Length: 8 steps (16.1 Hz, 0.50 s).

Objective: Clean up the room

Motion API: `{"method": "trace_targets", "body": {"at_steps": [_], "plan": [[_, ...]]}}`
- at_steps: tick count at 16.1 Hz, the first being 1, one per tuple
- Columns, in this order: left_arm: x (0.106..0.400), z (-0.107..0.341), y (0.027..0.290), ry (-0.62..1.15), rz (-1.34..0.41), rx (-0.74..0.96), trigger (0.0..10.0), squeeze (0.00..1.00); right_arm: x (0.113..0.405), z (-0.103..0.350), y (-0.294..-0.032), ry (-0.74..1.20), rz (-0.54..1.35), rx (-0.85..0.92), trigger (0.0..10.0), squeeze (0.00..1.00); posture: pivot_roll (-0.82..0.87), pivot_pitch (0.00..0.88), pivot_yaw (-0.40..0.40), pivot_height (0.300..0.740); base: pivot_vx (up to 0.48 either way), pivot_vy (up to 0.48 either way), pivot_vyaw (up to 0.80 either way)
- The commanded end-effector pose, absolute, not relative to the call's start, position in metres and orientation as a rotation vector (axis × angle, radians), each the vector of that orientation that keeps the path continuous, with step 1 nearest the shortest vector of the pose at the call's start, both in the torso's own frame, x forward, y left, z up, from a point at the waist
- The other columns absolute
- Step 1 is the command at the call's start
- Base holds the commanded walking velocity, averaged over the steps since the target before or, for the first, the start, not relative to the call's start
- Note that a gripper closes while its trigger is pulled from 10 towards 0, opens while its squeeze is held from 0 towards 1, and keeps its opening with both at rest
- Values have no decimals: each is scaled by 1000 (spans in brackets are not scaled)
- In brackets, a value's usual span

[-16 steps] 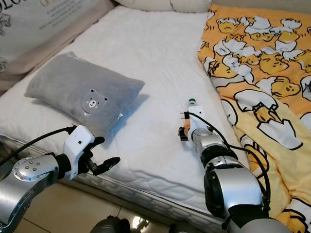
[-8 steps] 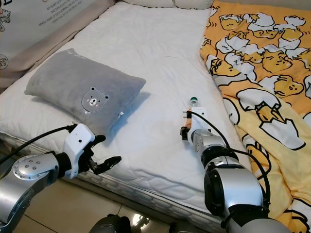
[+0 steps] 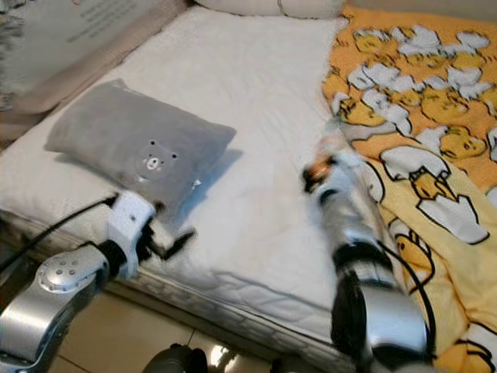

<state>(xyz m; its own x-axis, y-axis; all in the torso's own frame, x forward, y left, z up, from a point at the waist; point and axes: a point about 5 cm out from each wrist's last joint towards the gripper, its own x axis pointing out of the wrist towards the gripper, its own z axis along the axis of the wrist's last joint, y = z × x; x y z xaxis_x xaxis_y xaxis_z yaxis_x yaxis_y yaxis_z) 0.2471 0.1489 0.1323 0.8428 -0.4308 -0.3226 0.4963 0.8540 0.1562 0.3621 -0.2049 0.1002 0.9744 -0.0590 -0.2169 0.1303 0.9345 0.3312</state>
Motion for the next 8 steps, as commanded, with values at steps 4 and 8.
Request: {"method": "trace_targets", "body": {"at_steps": [4,8], "plan": [[238,147,162,173,-299,117,10000,145,288,133,-205,-16,61,355,10000,0,-36,0,91,740,0,0,0],[220,135,149,219,-294,171,10000,0,243,129,-174,41,254,273,10000,0,-60,0,101,740,0,0,183]]}}
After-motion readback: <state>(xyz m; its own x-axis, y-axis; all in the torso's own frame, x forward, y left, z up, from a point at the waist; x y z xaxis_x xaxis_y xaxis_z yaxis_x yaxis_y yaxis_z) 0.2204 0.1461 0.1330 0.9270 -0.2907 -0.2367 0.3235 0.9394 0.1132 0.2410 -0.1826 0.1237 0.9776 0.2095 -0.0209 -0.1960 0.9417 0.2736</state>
